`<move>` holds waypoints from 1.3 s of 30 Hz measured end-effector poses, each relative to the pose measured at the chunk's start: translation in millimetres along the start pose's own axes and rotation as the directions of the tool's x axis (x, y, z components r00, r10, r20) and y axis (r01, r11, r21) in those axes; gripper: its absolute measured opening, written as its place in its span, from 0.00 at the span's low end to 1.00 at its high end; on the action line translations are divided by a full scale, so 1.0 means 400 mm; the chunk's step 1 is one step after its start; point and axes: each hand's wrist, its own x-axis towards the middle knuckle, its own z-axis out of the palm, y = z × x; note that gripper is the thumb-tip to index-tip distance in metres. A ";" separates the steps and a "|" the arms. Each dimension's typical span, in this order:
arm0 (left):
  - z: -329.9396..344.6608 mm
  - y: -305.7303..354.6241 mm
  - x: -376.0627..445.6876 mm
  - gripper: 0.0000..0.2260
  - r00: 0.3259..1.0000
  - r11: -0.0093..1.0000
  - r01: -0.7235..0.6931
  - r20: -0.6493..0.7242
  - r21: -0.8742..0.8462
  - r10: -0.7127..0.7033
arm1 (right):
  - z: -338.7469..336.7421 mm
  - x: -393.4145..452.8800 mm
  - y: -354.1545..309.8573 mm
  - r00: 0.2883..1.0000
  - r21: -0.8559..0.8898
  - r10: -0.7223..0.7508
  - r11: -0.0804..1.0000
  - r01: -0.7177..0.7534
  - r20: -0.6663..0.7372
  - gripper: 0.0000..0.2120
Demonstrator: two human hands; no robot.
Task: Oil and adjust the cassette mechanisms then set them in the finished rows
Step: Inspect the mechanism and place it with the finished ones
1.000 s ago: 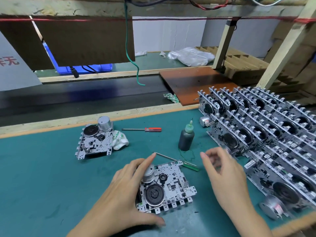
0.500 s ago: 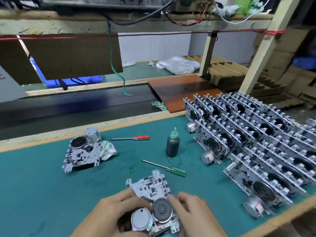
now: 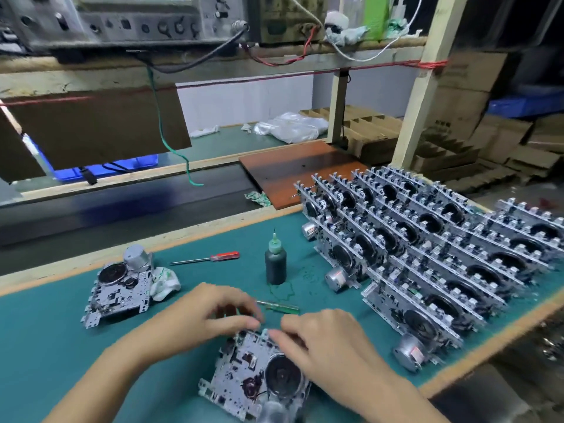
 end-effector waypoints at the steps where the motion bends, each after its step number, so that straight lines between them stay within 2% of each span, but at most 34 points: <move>1: -0.006 0.002 -0.005 0.03 0.999 0.999 -0.038 -0.005 -0.037 0.038 | -0.015 0.000 -0.006 1.000 0.002 -0.015 1.000 0.015 0.008 0.20; 2: -0.013 0.008 -0.007 0.04 0.996 0.995 -0.085 0.009 -0.050 0.085 | -0.035 -0.004 -0.010 0.999 -0.042 -0.029 0.999 0.031 0.035 0.20; 3: -0.020 0.012 -0.011 0.05 0.990 0.990 -0.139 0.019 -0.039 0.139 | -0.047 -0.010 -0.006 0.996 -0.167 -0.074 0.983 0.081 0.045 0.21; 5: -0.037 0.042 0.005 0.09 0.963 0.961 -0.267 0.040 0.066 0.265 | -0.079 -0.030 -0.002 0.995 -0.319 -0.082 0.946 0.059 -0.058 0.22; 7: -0.054 0.096 0.049 0.11 0.909 0.884 -0.413 0.038 0.219 0.415 | -0.116 -0.045 0.016 0.979 -0.345 -0.122 0.937 0.059 -0.163 0.21; 9: -0.073 0.168 0.115 0.11 0.847 0.799 -0.508 0.019 0.322 0.531 | -0.185 -0.051 0.057 0.955 -0.280 -0.174 0.954 0.104 -0.239 0.19; 12: -0.118 0.280 0.252 0.12 0.775 0.713 -0.593 0.027 0.374 0.631 | -0.331 -0.027 0.124 0.914 -0.326 -0.238 0.937 0.127 -0.328 0.16; 15: -0.161 0.379 0.419 0.11 0.754 0.688 -0.622 0.049 0.375 0.655 | -0.473 0.026 0.216 0.908 -0.409 -0.177 0.912 0.008 -0.379 0.20; 17: -0.168 0.425 0.546 0.10 0.734 0.652 -0.609 0.008 0.452 0.680 | -0.550 0.070 0.295 0.918 -0.442 -0.125 0.895 -0.060 -0.378 0.20; 19: -0.154 0.459 0.669 0.09 0.730 0.621 -0.539 -0.052 0.569 0.682 | -0.599 0.111 0.373 0.924 -0.522 -0.124 0.848 -0.092 -0.363 0.21; 23: -0.084 0.488 0.847 0.08 0.786 0.639 -0.368 -0.141 0.675 0.602 | -0.623 0.179 0.515 0.947 -0.723 -0.111 0.673 -0.152 -0.303 0.18; 26: -0.022 0.491 0.935 0.09 0.822 0.723 -0.314 -0.205 0.616 0.531 | -0.608 0.200 0.596 0.946 -0.786 -0.103 0.587 -0.192 -0.308 0.17; 29: 0.040 0.480 0.993 0.12 0.864 0.860 -0.289 -0.273 0.421 0.424 | -0.584 0.209 0.665 0.903 -0.775 -0.176 0.591 -0.222 -0.392 0.16; 31: 0.093 0.455 1.009 0.17 0.909 0.898 -0.277 -0.210 0.341 0.360 | -0.558 0.216 0.706 0.895 -0.756 -0.144 0.601 -0.259 -0.421 0.14; 33: 0.152 0.420 1.019 0.23 0.942 0.892 -0.274 -0.089 0.359 0.324 | -0.521 0.226 0.751 0.906 -0.714 -0.019 0.624 -0.319 -0.422 0.10; 35: 0.202 0.379 1.025 0.26 0.963 0.894 -0.251 -0.002 0.371 0.271 | -0.476 0.238 0.792 0.921 -0.679 0.093 0.648 -0.345 -0.379 0.15; 39: 0.253 0.340 1.036 0.30 0.966 0.865 -0.247 0.036 0.438 0.257 | -0.457 0.228 0.830 0.911 -0.659 0.147 0.647 -0.383 -0.385 0.15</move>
